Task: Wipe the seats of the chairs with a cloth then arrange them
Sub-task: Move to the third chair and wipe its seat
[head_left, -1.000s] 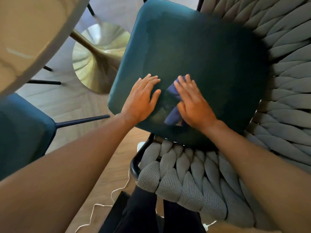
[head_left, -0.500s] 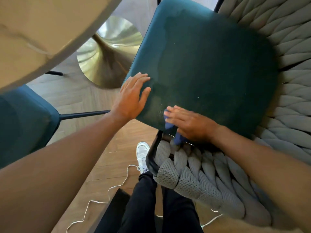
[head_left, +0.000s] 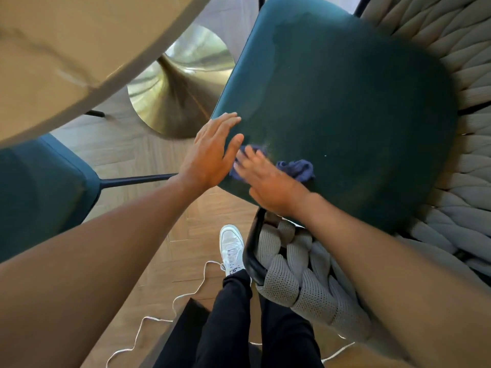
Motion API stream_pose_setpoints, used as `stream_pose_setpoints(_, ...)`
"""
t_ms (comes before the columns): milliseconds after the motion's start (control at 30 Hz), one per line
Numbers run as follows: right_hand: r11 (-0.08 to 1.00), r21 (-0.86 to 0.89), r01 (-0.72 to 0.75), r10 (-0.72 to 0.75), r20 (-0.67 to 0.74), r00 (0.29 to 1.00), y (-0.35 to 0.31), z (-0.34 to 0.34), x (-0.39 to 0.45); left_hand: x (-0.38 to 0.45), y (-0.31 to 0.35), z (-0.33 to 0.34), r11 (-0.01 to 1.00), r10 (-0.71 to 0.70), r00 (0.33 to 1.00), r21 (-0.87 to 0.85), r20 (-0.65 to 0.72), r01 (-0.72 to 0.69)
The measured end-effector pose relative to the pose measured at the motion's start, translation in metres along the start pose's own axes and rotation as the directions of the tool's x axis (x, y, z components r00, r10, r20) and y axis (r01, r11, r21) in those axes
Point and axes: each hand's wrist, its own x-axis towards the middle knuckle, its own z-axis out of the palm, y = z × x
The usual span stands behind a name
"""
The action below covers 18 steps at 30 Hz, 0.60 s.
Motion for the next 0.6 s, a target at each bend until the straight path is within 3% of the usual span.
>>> stream_pose_setpoints(100,0.985,0.020,0.168,-0.170,0.142,0.975,-0.001,0.007,-0.040,0.001,0.009,0.002,1.000,0.019,0.999,0.010,0.032,-0.019)
stream_pose_setpoints(167,0.986,0.065,0.153,-0.160,0.121,0.980,0.012,0.004,-0.070,0.003,0.018,0.003,0.998,0.047,0.997,0.026,0.055,-0.048)
stream_pose_setpoints(233,0.992,0.125,0.002,0.007,-0.074,0.997,0.030,-0.007,-0.102,0.007,0.028,0.005,0.995,0.089,0.993,0.038,0.083,-0.093)
stream_pose_setpoints(267,0.980,0.166,-0.105,0.136,-0.189,0.973,0.040,-0.015,-0.117,0.009,0.033,0.006,0.993,0.106,0.989,0.043,0.098,-0.111)
stream_pose_setpoints(333,0.913,0.271,-0.306,0.390,-0.349,0.852,0.060,-0.031,-0.135,0.013,0.042,0.012,0.989,0.136,0.984,0.046,0.116,-0.142)
stream_pose_setpoints(433,0.715,0.427,-0.554,0.692,-0.320,0.647,0.080,-0.042,-0.134,0.016,0.055,0.022,0.986,0.151,0.980,0.046,0.132,-0.158)
stream_pose_setpoints(467,0.664,0.432,-0.611,0.739,-0.251,0.625,0.080,-0.040,-0.128,0.017,0.059,0.025,0.987,0.149,0.979,0.044,0.139,-0.157)
stream_pose_setpoints(533,0.667,0.372,-0.646,0.735,-0.184,0.653,0.067,-0.023,-0.115,0.017,0.067,0.030,0.985,0.159,0.976,0.039,0.147,-0.166)
stream_pose_setpoints(600,0.746,0.289,-0.600,0.648,-0.106,0.755,0.046,-0.007,-0.106,0.018,0.074,0.033,0.982,0.180,0.972,0.039,0.151,-0.187)
